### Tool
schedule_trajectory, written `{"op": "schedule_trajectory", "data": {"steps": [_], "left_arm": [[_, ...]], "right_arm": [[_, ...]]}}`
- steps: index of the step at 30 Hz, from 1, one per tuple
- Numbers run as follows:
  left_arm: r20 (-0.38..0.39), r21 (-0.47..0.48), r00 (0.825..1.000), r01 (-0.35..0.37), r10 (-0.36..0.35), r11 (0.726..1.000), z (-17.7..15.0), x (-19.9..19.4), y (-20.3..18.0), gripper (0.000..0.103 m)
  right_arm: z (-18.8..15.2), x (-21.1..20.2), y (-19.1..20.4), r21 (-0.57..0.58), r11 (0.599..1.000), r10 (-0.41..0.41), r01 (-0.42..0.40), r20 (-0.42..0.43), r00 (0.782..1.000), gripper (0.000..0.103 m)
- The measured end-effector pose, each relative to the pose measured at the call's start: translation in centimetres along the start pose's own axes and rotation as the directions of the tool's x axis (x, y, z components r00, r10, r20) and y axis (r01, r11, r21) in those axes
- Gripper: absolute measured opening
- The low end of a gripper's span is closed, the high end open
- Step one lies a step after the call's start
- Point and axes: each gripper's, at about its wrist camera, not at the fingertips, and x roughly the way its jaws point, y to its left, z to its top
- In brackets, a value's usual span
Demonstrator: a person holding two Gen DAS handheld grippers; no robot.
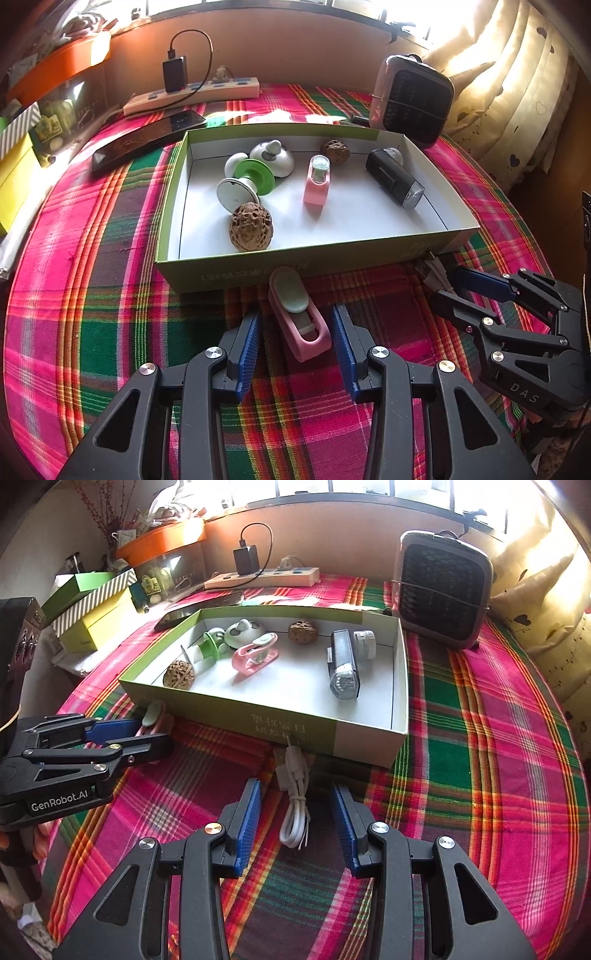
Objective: Organize objects
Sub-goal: 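Grasp the second pink clip with the left gripper while the right gripper grasps the white USB cable, then lift the pink clip and white cable with both grippers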
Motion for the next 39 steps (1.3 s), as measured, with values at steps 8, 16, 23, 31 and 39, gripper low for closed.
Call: {"op": "schedule_trajectory", "data": {"steps": [8, 16, 23, 31, 39], "left_arm": [[0.010, -0.009, 1.000, 0.006, -0.006, 1.000, 0.18, 0.21, 0.22, 0.036], [0.020, -0.009, 1.000, -0.001, 0.001, 1.000, 0.04, 0.15, 0.39, 0.029], [0.020, -0.014, 1.000, 0.017, -0.017, 1.000, -0.02, 0.00, 0.69, 0.022], [0.021, 0.000, 1.000, 0.010, -0.010, 1.000, -0.15, 0.11, 0.57, 0.016], [0.020, 0.001, 1.000, 0.009, -0.009, 1.000, -0.19, 0.10, 0.58, 0.016]], "right_arm": [[0.35, 0.35, 0.38, -0.008, 0.999, -0.043, 0.043, 0.005, 0.999, 0.040], [0.19, 0.19, 0.22, 0.007, 0.998, -0.057, 0.057, 0.008, 0.998, 0.032], [0.11, 0.17, 0.48, -0.004, 0.998, -0.063, 0.063, 0.009, 0.998, 0.019], [-0.01, 0.08, 0.49, 0.000, 0.998, -0.062, 0.062, 0.010, 0.998, 0.019], [-0.15, -0.14, 0.42, 0.014, 0.998, -0.056, 0.056, 0.011, 0.998, 0.019]]}}
